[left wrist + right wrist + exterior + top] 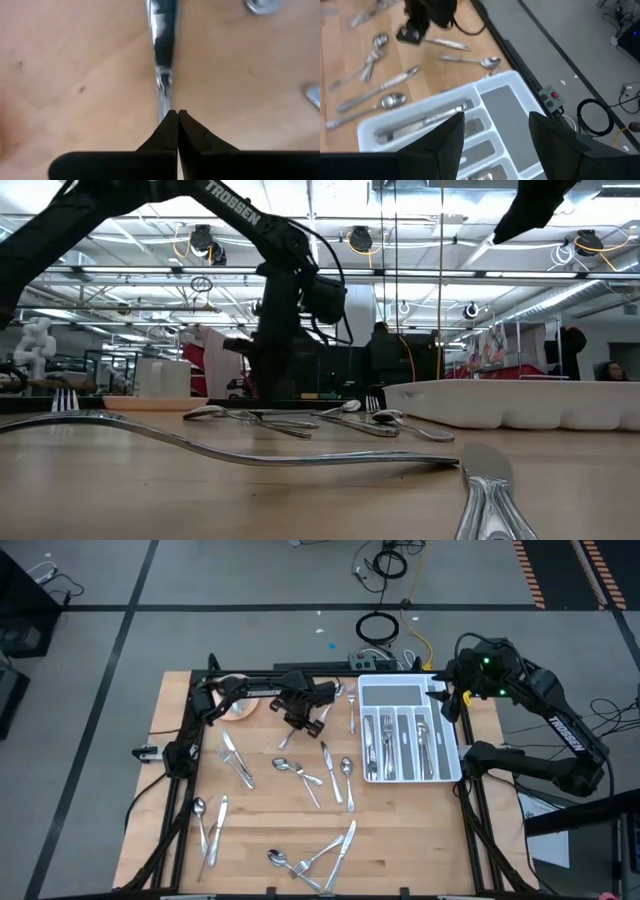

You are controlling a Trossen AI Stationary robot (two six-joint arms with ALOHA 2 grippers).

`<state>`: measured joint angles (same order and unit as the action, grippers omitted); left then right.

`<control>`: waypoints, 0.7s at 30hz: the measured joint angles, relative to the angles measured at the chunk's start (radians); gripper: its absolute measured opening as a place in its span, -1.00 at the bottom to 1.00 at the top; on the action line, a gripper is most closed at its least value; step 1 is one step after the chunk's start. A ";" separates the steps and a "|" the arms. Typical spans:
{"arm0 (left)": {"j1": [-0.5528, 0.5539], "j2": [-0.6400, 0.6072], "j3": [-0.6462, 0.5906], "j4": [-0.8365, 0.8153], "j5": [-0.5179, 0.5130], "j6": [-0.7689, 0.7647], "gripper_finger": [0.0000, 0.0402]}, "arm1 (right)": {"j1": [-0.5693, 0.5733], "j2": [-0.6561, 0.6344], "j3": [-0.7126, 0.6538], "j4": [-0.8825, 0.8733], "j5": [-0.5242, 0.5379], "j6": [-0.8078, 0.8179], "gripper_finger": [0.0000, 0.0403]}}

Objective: Sort silverware
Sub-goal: Put the knife into the silverware rack

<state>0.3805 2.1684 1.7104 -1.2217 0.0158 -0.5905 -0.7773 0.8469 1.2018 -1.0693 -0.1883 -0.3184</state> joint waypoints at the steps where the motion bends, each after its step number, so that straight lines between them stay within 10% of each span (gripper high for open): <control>1: -0.006 -0.009 0.010 -0.021 0.000 0.019 -0.99 | 0.000 0.004 -0.016 -0.002 0.000 -0.016 0.07; 11: -0.011 -0.220 0.029 -0.058 -0.113 0.145 -0.79 | 0.002 0.087 -0.182 0.103 -0.075 -0.025 0.17; 21: 0.015 -0.130 0.029 -0.038 -0.063 0.292 -0.43 | 0.042 0.105 -0.199 0.126 -0.076 -0.023 0.27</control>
<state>0.3958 2.0381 1.7393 -1.2598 -0.0475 -0.2984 -0.7349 0.9514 1.0027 -0.9436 -0.2643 -0.3416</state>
